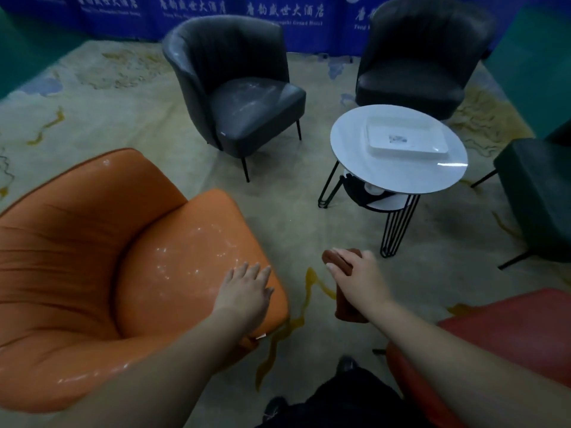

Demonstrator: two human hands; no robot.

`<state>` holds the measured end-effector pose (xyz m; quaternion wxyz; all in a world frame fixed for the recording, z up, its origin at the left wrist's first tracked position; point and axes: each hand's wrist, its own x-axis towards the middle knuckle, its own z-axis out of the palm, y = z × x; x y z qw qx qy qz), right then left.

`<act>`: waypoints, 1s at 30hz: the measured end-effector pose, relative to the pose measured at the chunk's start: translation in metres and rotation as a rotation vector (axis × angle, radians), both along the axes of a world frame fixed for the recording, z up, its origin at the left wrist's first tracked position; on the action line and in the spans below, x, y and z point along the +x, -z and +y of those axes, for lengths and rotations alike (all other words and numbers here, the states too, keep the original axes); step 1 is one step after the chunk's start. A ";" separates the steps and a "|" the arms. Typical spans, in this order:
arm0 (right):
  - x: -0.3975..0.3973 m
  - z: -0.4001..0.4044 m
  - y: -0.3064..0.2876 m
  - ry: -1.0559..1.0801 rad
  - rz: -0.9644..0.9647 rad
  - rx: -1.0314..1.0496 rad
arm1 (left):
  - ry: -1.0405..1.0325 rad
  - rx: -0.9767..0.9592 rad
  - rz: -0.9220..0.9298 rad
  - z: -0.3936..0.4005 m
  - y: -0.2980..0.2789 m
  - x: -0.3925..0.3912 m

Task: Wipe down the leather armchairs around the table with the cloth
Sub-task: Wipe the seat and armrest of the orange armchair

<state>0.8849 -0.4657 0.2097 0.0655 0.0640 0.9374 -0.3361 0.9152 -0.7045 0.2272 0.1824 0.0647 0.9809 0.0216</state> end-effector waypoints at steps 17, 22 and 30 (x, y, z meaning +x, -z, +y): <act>-0.289 0.049 -0.001 -0.268 -0.035 0.014 | -0.317 0.057 -0.032 0.068 0.010 -0.227; -0.345 0.018 -0.003 -0.347 -0.050 0.008 | -0.427 0.065 -0.055 0.047 0.011 -0.257; -0.442 -0.060 -0.009 -0.483 -0.022 0.056 | -0.539 0.037 -0.072 -0.033 0.022 -0.328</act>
